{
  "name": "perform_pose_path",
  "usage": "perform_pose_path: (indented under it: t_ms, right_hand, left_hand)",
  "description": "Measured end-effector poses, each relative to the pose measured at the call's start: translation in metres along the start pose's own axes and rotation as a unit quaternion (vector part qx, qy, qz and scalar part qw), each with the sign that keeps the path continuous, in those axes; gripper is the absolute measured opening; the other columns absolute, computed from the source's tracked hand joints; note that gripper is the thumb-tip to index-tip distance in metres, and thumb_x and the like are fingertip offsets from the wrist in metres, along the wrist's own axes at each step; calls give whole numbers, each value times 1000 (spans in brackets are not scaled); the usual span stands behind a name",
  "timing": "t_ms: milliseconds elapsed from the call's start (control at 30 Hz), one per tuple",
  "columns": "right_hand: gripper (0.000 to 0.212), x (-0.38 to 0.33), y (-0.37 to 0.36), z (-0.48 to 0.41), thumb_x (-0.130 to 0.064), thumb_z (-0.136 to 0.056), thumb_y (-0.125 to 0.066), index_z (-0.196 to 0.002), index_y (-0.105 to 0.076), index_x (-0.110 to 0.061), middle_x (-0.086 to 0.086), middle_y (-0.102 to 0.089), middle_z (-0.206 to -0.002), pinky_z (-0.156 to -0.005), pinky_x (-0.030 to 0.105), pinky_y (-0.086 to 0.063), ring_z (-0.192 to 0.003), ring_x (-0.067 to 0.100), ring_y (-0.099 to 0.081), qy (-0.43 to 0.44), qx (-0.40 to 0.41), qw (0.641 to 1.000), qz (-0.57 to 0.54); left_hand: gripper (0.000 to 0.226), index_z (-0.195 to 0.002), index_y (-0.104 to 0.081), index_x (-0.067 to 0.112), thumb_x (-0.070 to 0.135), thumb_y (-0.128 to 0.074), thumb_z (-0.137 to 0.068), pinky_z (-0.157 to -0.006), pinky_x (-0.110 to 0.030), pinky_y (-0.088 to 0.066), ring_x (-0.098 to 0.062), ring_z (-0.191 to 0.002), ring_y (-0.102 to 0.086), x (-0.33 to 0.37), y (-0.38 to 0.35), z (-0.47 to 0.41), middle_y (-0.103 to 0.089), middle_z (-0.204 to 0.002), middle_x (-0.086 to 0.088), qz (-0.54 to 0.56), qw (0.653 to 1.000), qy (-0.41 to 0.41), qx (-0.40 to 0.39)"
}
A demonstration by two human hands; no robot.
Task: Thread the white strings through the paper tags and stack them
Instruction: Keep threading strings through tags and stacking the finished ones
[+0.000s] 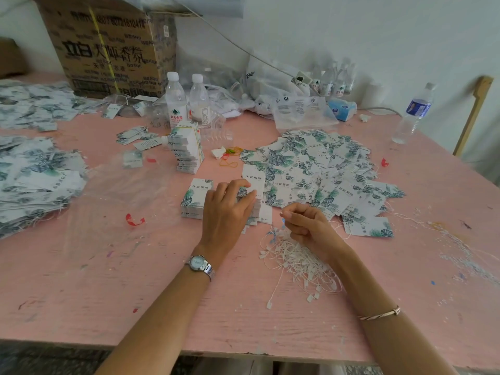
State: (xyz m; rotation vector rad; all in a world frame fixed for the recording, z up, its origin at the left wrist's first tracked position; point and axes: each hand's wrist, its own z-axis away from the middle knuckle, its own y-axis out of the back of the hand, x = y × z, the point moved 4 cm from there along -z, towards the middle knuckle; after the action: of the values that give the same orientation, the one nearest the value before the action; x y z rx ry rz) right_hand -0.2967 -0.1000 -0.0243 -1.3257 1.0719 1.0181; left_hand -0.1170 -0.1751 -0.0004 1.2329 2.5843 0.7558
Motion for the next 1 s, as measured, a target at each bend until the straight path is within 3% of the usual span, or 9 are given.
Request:
perform_pose_path:
  t_ms: [167,300,467,633,700,767,867,1000]
  right_hand:
    - [16,-14,-8,-6,-17,-94,-63,-78,-64,-20,-1,-29,-65,-49,18,-23,-55,11,-22,38,76,996,26]
    - [17,-29,-13,-12,-16,-103,-52,-87,-57,-11,0,-37,-66,-49,21,-21,-54,11,-26,57,102,987,106]
    - [16,-38,-24,-17,-12,-105,-49,-102,-52,3,-18,-56,-64,-47,15,-28,-48,6,-33,105,55,973,199]
    - [9,-31,-21,-17,-9,-98,-60,-91,-62,-4,-3,-51,-62,-46,18,-30,-49,9,-36,123,106,971,174]
    - [8,-23,-17,-15,-9,-97,-62,-90,-65,-6,-4,-55,-64,-48,19,-33,-51,7,-41,130,135,970,156]
    - [9,-18,-13,-12,-8,-97,-62,-89,-65,-7,-6,-57,-66,-50,20,-35,-55,6,-44,140,158,966,151]
    - [9,-17,-8,-9,-5,-96,-62,-88,-65,-8,-15,-61,-67,-51,13,-37,-56,-1,-50,166,175,960,143]
    - [9,-17,-4,-5,-4,-96,-62,-89,-66,-6,-14,-64,-71,-53,10,-39,-58,-2,-53,190,183,953,150]
  left_hand:
    - [4,-89,-80,16,19,-77,-90,-63,-34,-33,-20,-72,-53,0,14,1,-73,-94,2,10,991,-41,127]
    - [8,-81,-80,18,23,-80,-88,-63,-33,-32,-16,-72,-48,6,24,5,-74,-87,5,9,978,-79,192]
    - [9,-77,-79,21,24,-86,-81,-66,-31,-32,-13,-75,-48,20,27,16,-63,-97,13,40,968,-148,200]
    - [11,-77,-77,20,25,-85,-82,-68,-30,-32,-12,-73,-51,33,22,22,-71,-87,10,74,961,-209,167]
    - [12,-80,-78,22,32,-82,-85,-69,-30,-33,-12,-77,-53,36,19,21,-71,-92,9,92,966,-205,128]
    - [23,-90,-79,21,43,-76,-86,-72,-31,-37,-13,-83,-54,28,19,16,-69,-100,3,127,976,-134,115]
    - [35,-111,-72,15,40,-71,-87,-78,-27,-35,-15,-90,-52,-10,24,12,-63,-108,-5,127,975,100,151]
    - [51,-129,-60,9,41,-68,-91,-85,-35,-38,-30,-111,-50,-67,17,24,-56,-127,-13,11,924,380,50]
